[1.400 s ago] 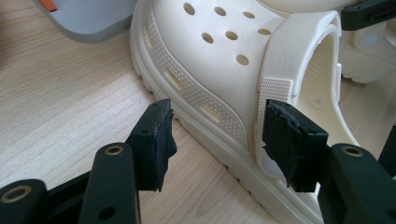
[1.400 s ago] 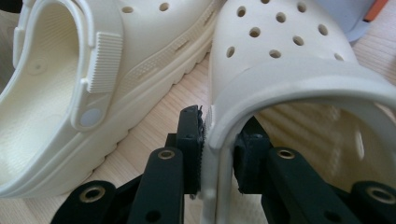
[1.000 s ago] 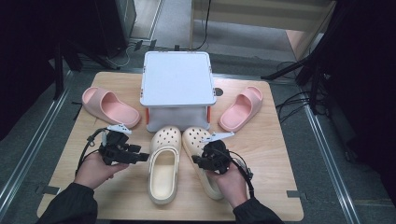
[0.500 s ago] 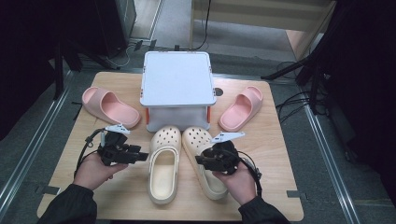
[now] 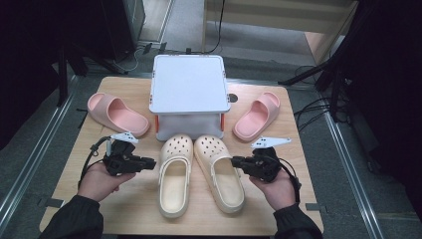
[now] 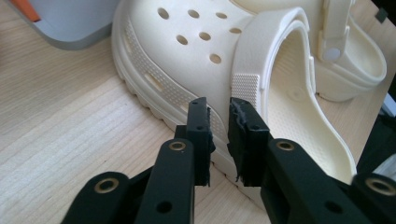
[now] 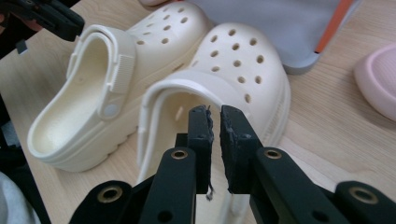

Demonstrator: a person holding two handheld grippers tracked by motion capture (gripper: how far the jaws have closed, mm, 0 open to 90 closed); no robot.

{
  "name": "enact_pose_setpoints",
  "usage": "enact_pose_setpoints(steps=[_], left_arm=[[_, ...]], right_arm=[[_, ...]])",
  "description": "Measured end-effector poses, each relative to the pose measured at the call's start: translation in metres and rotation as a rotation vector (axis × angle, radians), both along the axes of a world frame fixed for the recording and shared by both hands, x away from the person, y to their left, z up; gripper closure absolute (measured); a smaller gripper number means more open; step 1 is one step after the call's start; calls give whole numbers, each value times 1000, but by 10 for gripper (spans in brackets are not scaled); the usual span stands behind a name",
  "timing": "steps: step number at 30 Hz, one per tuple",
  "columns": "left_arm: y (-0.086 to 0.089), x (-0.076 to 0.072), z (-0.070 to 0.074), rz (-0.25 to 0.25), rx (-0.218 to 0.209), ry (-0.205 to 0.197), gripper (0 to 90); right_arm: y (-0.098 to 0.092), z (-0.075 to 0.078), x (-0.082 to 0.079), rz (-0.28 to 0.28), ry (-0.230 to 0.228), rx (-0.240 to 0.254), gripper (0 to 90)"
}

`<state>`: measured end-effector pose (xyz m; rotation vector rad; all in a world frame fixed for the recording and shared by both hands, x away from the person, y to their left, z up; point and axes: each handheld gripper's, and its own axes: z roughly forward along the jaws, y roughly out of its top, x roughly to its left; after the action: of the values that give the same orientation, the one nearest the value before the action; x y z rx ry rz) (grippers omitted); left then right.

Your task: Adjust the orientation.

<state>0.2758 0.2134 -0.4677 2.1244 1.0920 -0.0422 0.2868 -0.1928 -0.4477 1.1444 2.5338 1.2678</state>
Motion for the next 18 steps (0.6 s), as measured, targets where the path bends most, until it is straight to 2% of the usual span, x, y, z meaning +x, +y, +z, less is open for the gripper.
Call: enact_pose_setpoints(steps=[3, 6, 9, 14, 18], left_arm=[[0, 2, -1, -3, 2, 0, 796], [0, 4, -4, -1, 3, 0, 790], [-2, 6, -6, 2, 10, 7, 777], [-4, 11, -9, -5, 20, 9, 770], [-4, 15, -13, 3, 28, 22, 769]], right_arm=[[-4, -6, 3, 8, -17, -30, 835], [-6, -15, 7, 2, 2, -50, 843], [-8, -18, 11, -3, 14, -48, 842], [-16, -19, 12, -34, 5, -48, 839], [-17, -24, 15, -51, 16, -74, 839]])
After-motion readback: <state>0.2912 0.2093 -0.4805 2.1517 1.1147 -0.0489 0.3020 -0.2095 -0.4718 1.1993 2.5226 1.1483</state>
